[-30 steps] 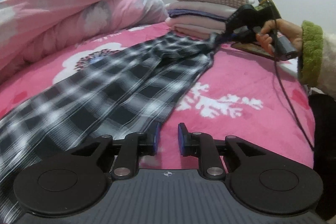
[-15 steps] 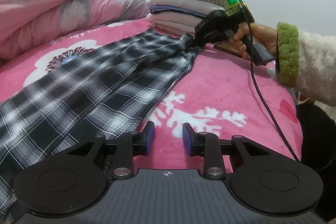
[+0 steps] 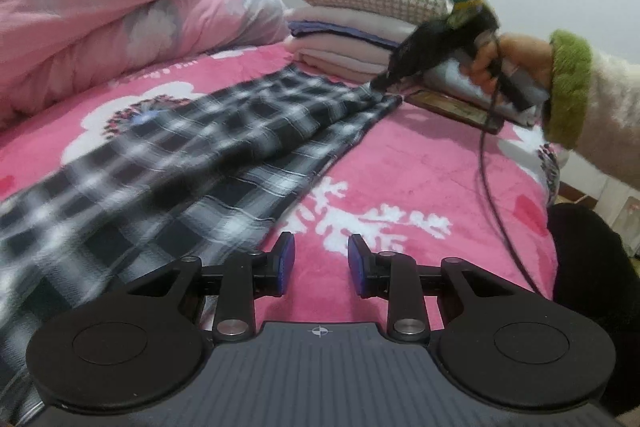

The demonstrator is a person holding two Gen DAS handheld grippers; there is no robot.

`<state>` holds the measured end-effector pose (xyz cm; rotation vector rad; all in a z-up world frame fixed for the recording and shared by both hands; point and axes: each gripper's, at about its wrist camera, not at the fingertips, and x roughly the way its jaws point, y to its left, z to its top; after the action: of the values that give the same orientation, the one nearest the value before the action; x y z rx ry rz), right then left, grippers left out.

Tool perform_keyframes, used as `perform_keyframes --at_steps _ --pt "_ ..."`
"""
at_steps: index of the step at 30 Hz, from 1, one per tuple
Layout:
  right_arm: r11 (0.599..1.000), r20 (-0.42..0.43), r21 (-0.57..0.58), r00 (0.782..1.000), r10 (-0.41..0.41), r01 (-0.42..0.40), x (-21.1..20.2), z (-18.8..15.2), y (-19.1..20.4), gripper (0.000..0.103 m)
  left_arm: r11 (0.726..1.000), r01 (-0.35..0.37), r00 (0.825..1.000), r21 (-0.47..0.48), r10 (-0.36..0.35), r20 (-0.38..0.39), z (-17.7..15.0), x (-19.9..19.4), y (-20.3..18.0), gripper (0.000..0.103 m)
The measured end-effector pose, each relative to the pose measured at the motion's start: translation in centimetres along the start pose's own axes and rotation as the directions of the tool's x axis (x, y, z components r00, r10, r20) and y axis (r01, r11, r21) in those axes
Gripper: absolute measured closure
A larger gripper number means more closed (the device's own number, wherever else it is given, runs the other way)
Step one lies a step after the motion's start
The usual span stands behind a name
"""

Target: Fold clothes

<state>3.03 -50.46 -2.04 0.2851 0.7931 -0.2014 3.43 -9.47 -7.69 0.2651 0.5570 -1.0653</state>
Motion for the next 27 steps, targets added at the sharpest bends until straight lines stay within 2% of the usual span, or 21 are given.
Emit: perform_keyframes --at_steps 3,4,7,8,12,14,16,19,22,25,27 --pt "0.998 -0.123 -0.047 0.991 -0.055 0.049 2.1 -1.0 0.1 0.099 0.997 -0.079 0.997 -0.007 0.079 0.001 0.3 -3.5 1.2 0.074" --pt "0.998 -0.127 -0.043 0.991 -0.050 0.045 1.9 -1.4 -0.5 0.099 0.993 -0.115 0.993 -0.003 0.115 0.000 0.4 -4.8 1.7 0.074" --pt "0.992 -0.102 -0.009 0.987 -0.125 0.124 -0.4 -1.2 -2.0 0.097 0.976 -0.214 0.976 0.043 0.215 -0.018 0.9 -7.1 3.4 0.069" --pt "0.992 -0.093 -0.010 0.987 -0.128 0.128 -0.8 -1.0 -2.1 0.097 0.969 -0.239 0.970 0.054 0.241 -0.028 1.1 -7.3 3.9 0.068" --pt "0.994 -0.044 -0.085 0.996 -0.077 0.073 -1.2 -0.4 -0.8 0.095 0.950 -0.312 0.947 0.036 0.313 -0.071 1.5 -5.3 5.2 0.068" --pt "0.982 -0.013 -0.181 0.998 -0.061 0.058 -1.0 -0.6 0.6 0.086 0.940 -0.340 0.937 0.026 0.341 -0.068 1.2 -3.7 5.2 0.068" --pt "0.933 0.020 -0.352 0.997 -0.075 0.077 -0.7 -1.8 2.6 0.082 0.927 -0.373 0.926 0.041 0.375 -0.049 1.2 -2.2 5.0 0.068" --pt "0.825 0.073 -0.556 0.995 -0.071 0.099 -1.2 -4.9 5.2 0.082 0.922 -0.380 0.924 0.069 0.382 -0.021 1.4 -0.3 4.6 0.068" --pt "0.714 0.123 -0.689 0.991 -0.048 0.120 -1.1 -7.3 7.4 0.079 0.911 -0.386 0.921 0.143 0.390 0.000 1.7 1.7 4.0 0.068" --pt "0.607 0.139 -0.780 0.988 -0.071 0.153 1.1 -8.2 9.1 0.079 0.913 -0.369 0.927 0.171 0.376 -0.005 1.8 3.0 3.8 0.068" --pt "0.607 0.159 -0.773 0.983 -0.095 0.184 1.8 -7.6 9.0 0.079 0.920 -0.355 0.932 0.168 0.362 -0.011 1.8 3.4 4.0 0.068"
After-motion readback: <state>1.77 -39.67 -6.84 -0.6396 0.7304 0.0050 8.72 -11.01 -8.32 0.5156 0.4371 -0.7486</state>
